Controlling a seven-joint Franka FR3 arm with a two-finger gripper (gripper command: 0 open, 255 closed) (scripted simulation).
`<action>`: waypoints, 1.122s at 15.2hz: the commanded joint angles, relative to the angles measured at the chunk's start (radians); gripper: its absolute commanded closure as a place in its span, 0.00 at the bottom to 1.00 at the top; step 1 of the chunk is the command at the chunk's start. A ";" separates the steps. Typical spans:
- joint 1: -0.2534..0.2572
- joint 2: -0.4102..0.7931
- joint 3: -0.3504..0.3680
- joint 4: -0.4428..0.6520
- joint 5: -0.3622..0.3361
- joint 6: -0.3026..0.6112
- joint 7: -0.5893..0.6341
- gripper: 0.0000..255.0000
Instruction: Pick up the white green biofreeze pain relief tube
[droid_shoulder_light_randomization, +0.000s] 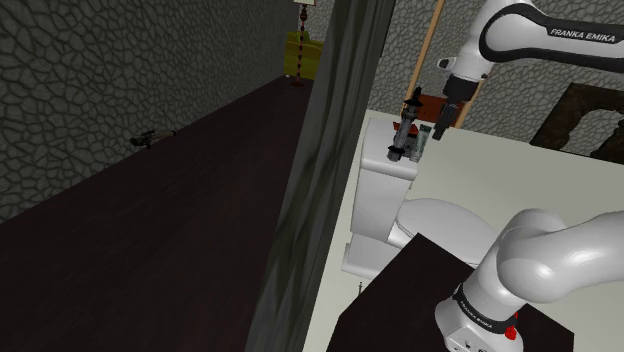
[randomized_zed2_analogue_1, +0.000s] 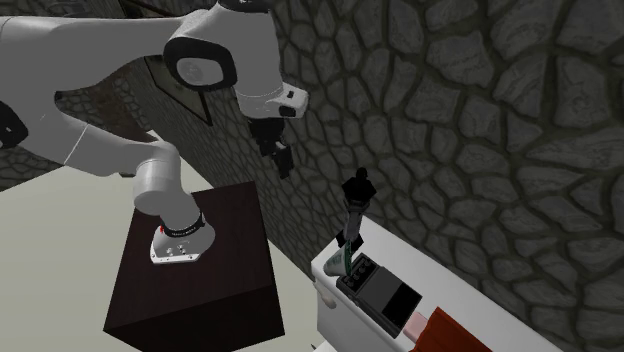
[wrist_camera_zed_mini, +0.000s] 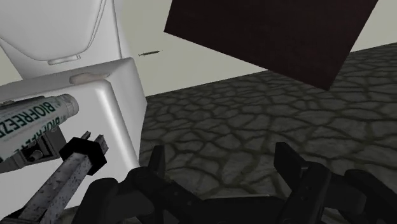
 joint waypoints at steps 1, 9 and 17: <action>0.025 0.047 -0.080 0.047 -0.002 0.000 -0.126 0.00; 0.192 0.376 -0.447 0.347 0.115 -0.039 -0.652 0.00; 0.025 1.110 -0.688 0.853 0.650 -0.308 -1.360 0.00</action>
